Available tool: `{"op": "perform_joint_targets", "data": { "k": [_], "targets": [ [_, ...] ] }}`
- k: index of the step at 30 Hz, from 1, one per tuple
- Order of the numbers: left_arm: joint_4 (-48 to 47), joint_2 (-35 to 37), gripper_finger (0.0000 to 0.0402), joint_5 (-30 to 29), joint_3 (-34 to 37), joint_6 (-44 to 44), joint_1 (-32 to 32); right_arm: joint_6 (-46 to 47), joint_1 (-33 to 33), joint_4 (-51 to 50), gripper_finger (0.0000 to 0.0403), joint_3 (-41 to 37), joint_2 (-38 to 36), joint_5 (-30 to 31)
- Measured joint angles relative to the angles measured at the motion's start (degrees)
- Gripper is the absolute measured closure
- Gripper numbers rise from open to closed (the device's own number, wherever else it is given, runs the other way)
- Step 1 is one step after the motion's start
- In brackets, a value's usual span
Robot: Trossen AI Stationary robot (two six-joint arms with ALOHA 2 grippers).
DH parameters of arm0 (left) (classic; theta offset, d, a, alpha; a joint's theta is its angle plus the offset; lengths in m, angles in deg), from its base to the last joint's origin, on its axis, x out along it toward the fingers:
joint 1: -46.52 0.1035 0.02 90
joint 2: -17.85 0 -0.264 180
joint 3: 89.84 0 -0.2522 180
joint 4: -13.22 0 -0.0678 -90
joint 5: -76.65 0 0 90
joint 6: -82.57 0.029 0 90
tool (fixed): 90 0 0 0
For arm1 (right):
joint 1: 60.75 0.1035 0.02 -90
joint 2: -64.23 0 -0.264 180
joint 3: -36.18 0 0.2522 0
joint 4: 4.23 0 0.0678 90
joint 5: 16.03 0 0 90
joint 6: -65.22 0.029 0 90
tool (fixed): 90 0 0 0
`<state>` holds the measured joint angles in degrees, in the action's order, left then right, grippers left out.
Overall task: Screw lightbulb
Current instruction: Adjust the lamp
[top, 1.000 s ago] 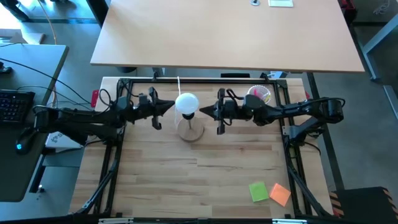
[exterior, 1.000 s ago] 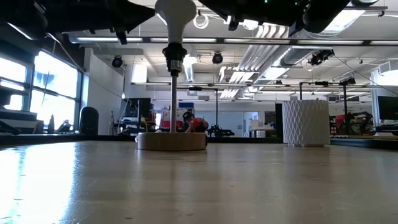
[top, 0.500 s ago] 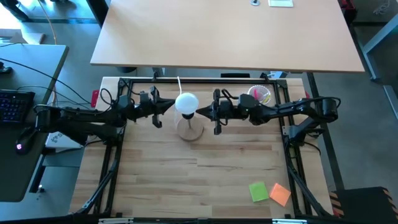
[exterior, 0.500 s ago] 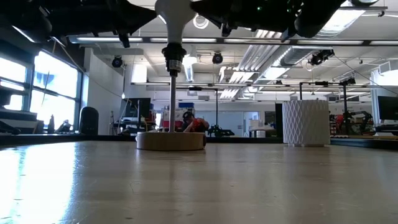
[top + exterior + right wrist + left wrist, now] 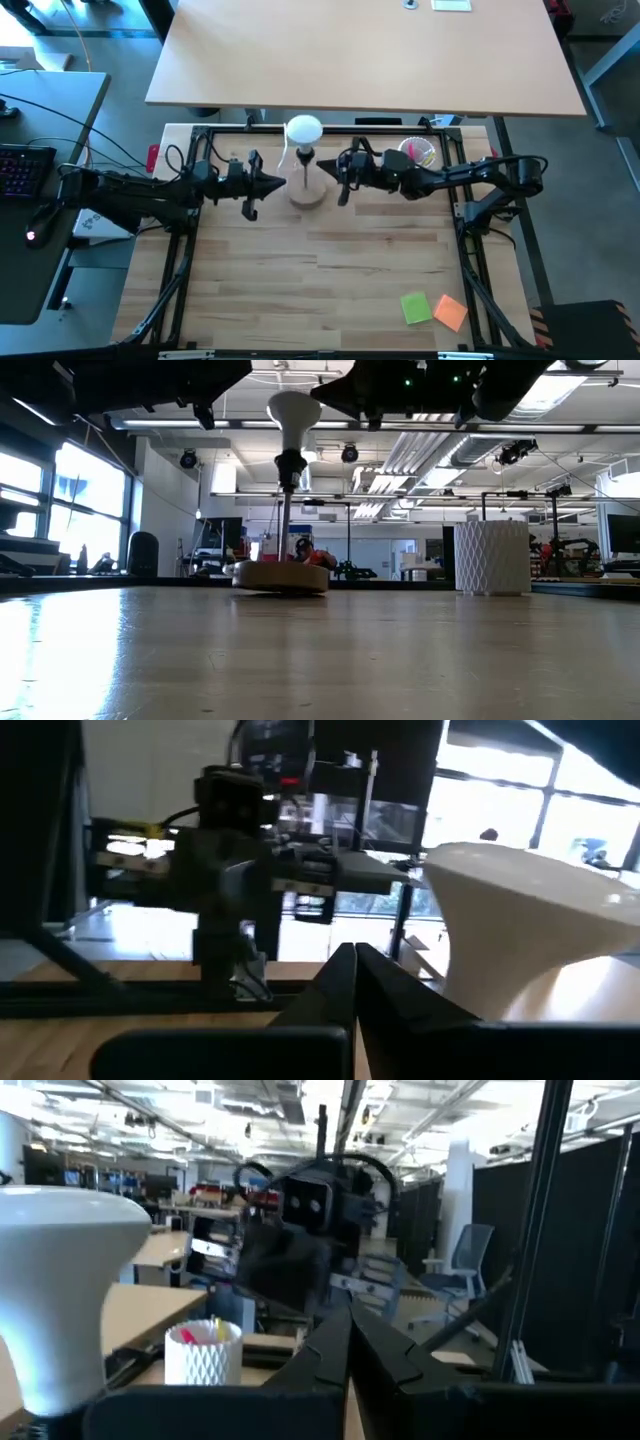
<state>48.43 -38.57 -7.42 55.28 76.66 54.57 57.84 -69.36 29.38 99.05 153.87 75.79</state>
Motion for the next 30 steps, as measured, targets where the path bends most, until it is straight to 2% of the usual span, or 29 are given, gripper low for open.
{"op": "perform_joint_targets", "data": {
  "k": [3, 10, 16, 19, 24, 30],
  "targets": [
    [0.0, 0.0, 0.0402, -0.9, 0.0, 0.1, -0.8, 0.9, -0.1, 0.0, 0.0403, 0.0, 0.0, 2.6],
    [-2.1, 0.0, 0.0401, -3.4, 0.0, 0.5, -0.6, -0.5, 0.0, -3.5, 0.0403, 0.0, -0.7, 2.7],
    [-9.7, 0.0, 0.0401, -8.9, 0.0, 1.1, -0.6, -0.1, 0.0, -13.6, 0.0403, 0.0, -3.3, 2.5],
    [-15.5, 0.0, 0.0402, -12.7, 0.0, 1.2, -0.6, 0.0, -0.4, -17.4, 0.0395, 0.0, -2.7, 0.5],
    [-22.4, -3.1, 0.0393, -19.4, 0.0, 0.6, -0.6, 2.4, -0.8, -17.8, 0.0341, -0.1, 1.0, -4.9],
    [-18.2, -13.2, 0.0328, -25.3, 0.0, 0.5, -0.5, 2.4, -1.4, -8.8, 0.0243, -0.1, 8.5, -5.3]
  ]
}}
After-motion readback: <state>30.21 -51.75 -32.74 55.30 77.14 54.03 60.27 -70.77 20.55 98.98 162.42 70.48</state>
